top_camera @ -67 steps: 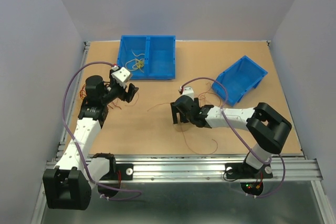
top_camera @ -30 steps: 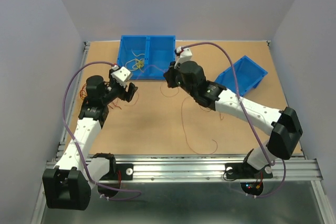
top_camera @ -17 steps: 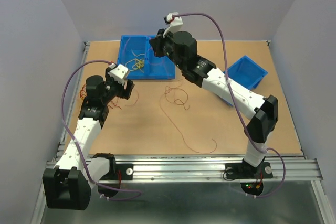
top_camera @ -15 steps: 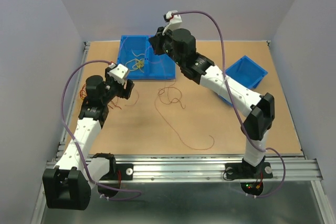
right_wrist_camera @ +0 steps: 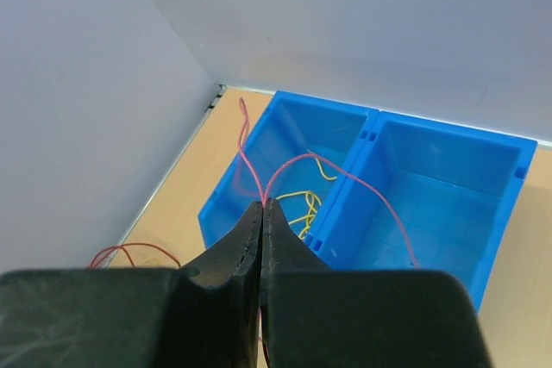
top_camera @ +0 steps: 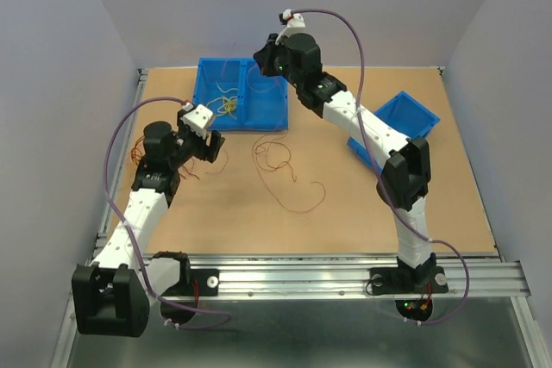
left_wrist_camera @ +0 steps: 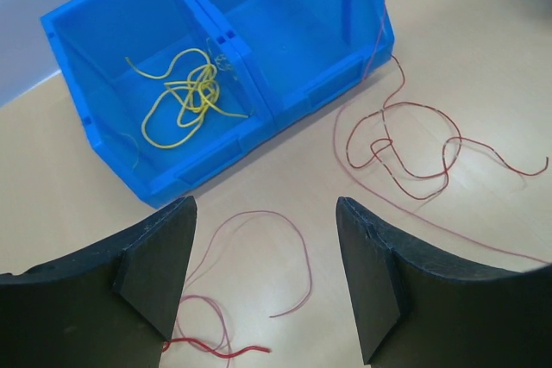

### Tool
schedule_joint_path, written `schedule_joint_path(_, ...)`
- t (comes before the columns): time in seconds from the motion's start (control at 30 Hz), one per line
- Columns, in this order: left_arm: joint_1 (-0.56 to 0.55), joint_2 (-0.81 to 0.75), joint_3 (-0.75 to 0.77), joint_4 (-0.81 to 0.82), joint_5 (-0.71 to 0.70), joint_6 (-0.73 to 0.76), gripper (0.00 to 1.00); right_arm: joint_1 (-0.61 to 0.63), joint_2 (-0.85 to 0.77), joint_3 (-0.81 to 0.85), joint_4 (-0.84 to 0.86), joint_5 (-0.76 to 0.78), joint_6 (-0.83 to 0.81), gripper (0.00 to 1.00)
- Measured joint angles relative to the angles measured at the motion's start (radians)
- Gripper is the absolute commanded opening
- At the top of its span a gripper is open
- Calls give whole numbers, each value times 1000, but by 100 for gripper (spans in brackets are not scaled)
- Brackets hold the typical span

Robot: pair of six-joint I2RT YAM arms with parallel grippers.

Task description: Untangle the cables

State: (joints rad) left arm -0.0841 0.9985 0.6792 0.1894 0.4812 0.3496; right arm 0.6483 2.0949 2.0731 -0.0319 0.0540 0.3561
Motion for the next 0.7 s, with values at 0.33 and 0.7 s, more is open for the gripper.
schedule_joint_path(0.33, -6, 177, 11, 9, 45, -27, 76, -11, 13, -2, 4, 2, 13, 1)
schedule_joint_path(0.7, -6, 116, 11, 67, -49, -50, 76, -75, 170, -28, -5, 47, 69, 1)
